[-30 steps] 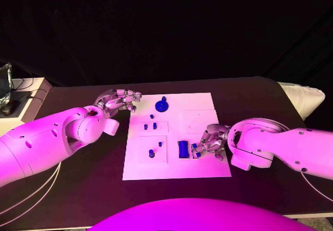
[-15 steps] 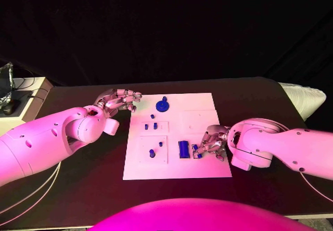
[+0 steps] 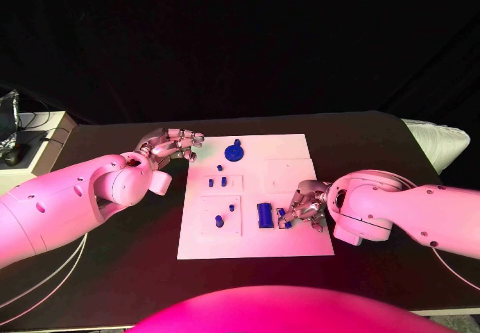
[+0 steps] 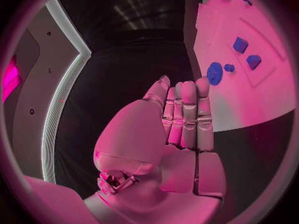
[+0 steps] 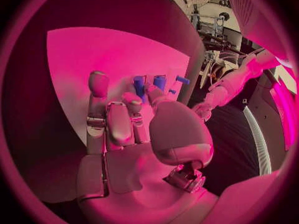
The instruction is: Assemble the parts on the task board
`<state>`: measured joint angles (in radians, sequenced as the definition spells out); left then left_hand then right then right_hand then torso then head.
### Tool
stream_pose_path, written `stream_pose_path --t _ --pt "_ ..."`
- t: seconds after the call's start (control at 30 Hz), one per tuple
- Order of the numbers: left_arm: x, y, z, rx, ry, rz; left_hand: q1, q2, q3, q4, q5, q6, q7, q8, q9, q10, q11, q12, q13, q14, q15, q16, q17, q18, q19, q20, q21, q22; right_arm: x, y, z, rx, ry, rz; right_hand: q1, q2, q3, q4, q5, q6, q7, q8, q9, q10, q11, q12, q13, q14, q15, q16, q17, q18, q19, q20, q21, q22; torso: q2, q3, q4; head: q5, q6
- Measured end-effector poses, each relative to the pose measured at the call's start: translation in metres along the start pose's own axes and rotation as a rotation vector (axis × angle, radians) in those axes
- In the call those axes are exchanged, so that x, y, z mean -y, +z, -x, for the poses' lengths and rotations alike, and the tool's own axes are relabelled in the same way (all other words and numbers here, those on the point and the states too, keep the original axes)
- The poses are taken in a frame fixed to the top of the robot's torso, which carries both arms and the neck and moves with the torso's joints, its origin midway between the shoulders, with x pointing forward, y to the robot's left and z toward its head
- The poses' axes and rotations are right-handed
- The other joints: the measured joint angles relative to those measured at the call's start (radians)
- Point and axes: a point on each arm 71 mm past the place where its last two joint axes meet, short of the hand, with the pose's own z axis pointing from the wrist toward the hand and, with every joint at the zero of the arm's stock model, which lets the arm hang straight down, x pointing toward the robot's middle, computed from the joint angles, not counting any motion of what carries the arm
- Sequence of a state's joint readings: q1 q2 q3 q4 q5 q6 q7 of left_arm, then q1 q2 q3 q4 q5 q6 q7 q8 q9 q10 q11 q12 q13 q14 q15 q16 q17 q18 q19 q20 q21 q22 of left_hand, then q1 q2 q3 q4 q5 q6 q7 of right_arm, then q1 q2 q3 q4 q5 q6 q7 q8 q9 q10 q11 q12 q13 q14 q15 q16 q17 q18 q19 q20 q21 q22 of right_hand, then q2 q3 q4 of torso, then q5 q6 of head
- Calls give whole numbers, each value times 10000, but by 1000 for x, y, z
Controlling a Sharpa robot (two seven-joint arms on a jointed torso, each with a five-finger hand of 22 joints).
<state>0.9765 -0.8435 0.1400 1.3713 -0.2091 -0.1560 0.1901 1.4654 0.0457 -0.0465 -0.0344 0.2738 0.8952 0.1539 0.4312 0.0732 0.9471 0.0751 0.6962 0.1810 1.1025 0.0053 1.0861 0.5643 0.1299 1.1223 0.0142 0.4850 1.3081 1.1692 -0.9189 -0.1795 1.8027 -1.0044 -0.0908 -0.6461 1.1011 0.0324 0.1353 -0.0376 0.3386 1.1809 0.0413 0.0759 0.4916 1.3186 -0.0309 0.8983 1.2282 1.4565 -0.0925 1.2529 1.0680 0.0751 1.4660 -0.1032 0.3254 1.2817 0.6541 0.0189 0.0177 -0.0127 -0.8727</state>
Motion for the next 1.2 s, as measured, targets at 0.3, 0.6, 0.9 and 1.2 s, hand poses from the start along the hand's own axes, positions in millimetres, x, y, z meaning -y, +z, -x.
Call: stream_pose_path --t 0.3,0.6,0.9,1.2 --pt "0 0 0 3 1 4 0 0 0 0 0 0 0 0 0 0 0 0 0 0 0 0 0 0 0 0 0 0 0 1 1 171 97 14 6 6 -1200 587 -100 110 -38 14 -135 85 -90 0 -12 -4 -3 0 3 13 0 0 0 0 6 0 0 15 0" --pt "0 0 0 5 1 15 0 0 0 0 0 0 0 0 0 0 0 0 0 0 0 0 0 0 0 0 0 -1 -1 0 1 281 154 32 26 25 -1644 851 -100 110 -38 14 -180 85 -90 0 -27 -4 -3 0 3 13 0 0 4 -10 3 1 0 26 0" --pt "0 0 0 2 -1 28 0 0 0 0 0 -36 -36 0 0 0 0 0 0 0 0 0 1 0 0 0 -42 -2 -1 0 1 324 174 46 43 151 -2675 1052 354 109 -38 15 -199 47 -50 0 -40 -4 -3 0 3 13 0 0 4 -23 0 0 0 7 0" --pt "-1 0 1 5 0 36 0 0 0 0 0 -36 -36 0 0 0 0 0 0 0 0 0 1 0 0 0 -42 -3 -1 -2 1 314 173 102 43 151 -2703 1080 354 109 -38 15 -203 49 -48 0 -40 -4 -3 0 3 13 0 0 4 -23 0 7 0 11 0"
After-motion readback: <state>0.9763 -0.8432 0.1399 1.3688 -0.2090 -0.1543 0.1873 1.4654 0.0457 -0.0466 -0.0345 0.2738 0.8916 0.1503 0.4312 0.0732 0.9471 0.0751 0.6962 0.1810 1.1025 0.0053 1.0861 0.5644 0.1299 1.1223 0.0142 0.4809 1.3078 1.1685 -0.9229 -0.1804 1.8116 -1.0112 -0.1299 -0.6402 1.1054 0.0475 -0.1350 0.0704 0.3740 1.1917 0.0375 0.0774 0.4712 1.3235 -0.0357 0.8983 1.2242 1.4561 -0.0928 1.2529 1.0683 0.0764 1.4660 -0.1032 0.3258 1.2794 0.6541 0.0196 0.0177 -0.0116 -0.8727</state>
